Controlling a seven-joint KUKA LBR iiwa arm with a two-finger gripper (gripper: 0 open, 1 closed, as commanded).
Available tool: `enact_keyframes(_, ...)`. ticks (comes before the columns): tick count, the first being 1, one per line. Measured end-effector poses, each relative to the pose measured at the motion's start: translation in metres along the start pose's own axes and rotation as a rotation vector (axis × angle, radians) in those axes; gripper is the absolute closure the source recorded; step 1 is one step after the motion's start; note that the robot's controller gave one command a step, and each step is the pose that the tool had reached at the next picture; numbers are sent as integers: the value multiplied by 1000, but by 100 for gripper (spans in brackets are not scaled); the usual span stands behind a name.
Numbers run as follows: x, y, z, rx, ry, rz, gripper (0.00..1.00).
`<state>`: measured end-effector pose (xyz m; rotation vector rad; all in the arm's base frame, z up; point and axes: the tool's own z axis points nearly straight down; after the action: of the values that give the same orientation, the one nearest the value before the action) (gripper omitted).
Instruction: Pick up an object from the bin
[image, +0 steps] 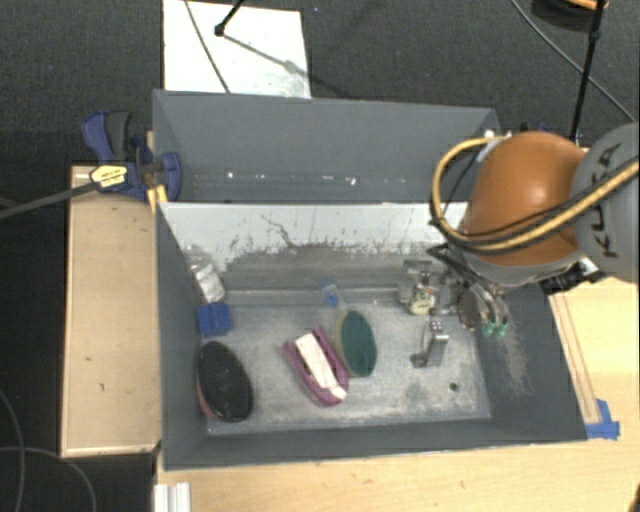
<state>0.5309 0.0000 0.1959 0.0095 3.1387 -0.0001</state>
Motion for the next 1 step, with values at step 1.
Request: enact_keyframes(1,-24,47,95,-1,3,-152,0)
